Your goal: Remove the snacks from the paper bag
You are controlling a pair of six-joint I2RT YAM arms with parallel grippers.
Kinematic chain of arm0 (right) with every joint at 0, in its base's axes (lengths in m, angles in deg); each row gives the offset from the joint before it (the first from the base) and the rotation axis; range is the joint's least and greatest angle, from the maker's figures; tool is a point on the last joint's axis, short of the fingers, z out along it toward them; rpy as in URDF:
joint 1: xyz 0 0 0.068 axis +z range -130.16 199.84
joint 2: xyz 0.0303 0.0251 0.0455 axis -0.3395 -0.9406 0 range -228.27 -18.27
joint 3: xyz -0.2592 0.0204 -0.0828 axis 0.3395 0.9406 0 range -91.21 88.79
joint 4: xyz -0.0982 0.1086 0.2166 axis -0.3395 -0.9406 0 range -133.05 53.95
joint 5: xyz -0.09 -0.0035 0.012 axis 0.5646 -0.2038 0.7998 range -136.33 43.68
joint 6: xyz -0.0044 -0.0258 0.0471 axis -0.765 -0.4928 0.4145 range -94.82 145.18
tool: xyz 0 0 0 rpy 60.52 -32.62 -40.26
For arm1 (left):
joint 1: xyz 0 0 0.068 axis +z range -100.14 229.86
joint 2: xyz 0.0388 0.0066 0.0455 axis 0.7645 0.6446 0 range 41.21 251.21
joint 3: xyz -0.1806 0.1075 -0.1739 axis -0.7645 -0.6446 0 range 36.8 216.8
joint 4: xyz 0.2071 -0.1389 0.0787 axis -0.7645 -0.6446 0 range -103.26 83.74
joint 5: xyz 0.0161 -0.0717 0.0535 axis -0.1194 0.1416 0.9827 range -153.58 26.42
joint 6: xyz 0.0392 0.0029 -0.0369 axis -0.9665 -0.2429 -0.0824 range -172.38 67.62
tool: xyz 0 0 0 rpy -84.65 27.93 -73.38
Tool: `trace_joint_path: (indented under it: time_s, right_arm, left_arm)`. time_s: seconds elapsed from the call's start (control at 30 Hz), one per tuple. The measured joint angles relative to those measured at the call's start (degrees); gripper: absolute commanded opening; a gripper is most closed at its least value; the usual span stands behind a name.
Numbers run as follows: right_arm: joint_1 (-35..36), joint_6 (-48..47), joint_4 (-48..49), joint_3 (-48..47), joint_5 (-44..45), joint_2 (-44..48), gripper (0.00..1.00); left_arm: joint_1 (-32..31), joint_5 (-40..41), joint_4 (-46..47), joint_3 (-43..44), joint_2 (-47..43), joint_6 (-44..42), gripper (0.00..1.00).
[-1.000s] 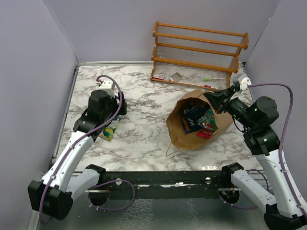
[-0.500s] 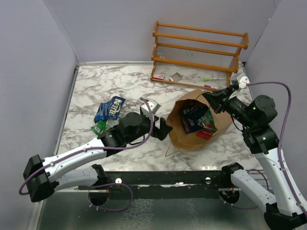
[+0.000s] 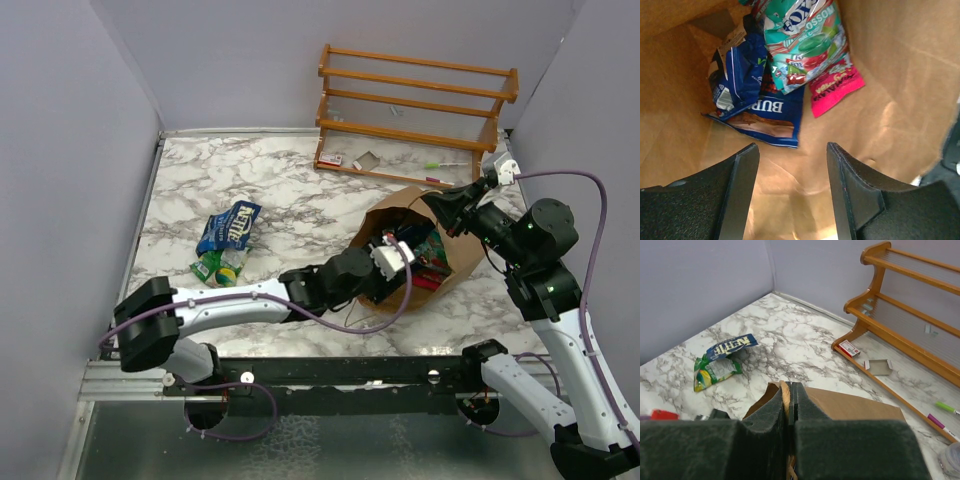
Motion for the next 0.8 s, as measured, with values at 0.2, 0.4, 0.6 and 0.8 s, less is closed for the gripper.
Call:
trace_joint_path:
  time_s: [0.2, 0.4, 0.6, 0.8]
  right_arm:
    - [0.00, 0.13, 0.00, 0.00, -0.22, 0.00, 0.02]
    - [0.00, 0.61, 0.04, 0.00, -0.50, 0.00, 0.02]
    - [0.00, 1.05, 0.46, 0.00, -1.11, 0.00, 0.02]
    - [0.00, 1.33, 0.48, 0.00, -1.31, 0.00, 0.02]
  left_arm:
    - [0.28, 1.88, 0.76, 4.74, 9.18, -9.92, 0.52]
    - [1.81, 5.51, 5.18, 7.96, 17.81, -16.94, 0.61]
    - [4.70, 8.04, 12.39, 8.00, 23.30, -20.94, 0.75]
    - [5.11, 9.75, 17.00, 11.87, 28.79, -24.92, 0.79]
